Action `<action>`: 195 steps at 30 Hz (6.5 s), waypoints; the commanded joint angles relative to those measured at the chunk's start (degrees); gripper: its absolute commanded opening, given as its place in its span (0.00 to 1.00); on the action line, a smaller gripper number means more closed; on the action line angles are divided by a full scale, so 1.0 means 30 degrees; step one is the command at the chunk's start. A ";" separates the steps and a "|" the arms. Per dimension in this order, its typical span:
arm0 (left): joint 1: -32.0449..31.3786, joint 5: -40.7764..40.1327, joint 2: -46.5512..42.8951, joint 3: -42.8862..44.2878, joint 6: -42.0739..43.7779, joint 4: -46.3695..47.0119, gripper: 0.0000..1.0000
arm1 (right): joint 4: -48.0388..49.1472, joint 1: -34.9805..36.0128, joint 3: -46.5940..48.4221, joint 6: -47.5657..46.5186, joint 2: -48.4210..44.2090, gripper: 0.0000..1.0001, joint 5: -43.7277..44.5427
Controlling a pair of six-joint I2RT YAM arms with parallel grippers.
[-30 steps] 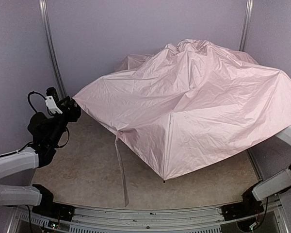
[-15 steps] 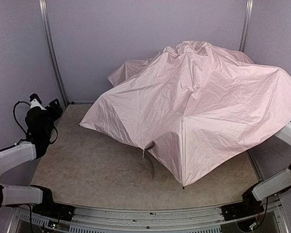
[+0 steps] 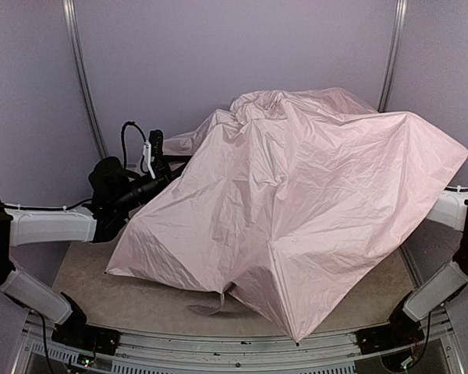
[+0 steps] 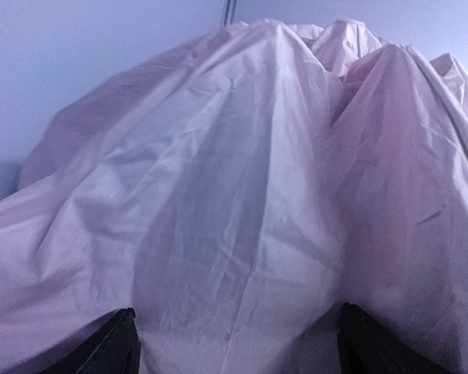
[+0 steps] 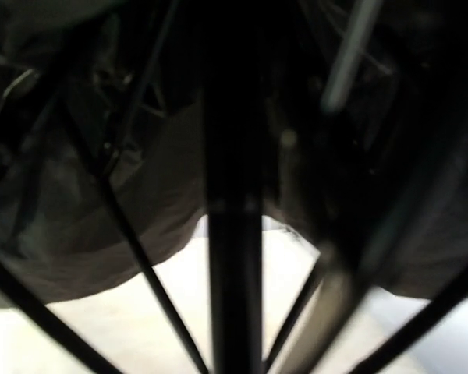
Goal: Put away the umbrella
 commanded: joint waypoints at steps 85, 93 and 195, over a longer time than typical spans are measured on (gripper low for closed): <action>-0.4458 0.5374 0.1704 0.0801 0.1788 0.5556 0.00 | -0.3298 0.4594 0.1689 -0.4888 0.2513 0.98 -0.4539; -0.5376 0.5866 0.3467 0.1894 0.2364 0.4748 0.02 | -0.3877 0.4420 -0.0153 -0.5152 0.2292 0.89 -0.2054; -0.5921 0.6186 0.9020 0.4943 0.1079 0.2149 0.55 | 0.0502 0.2622 -0.2468 -0.0966 0.1726 0.58 -0.4049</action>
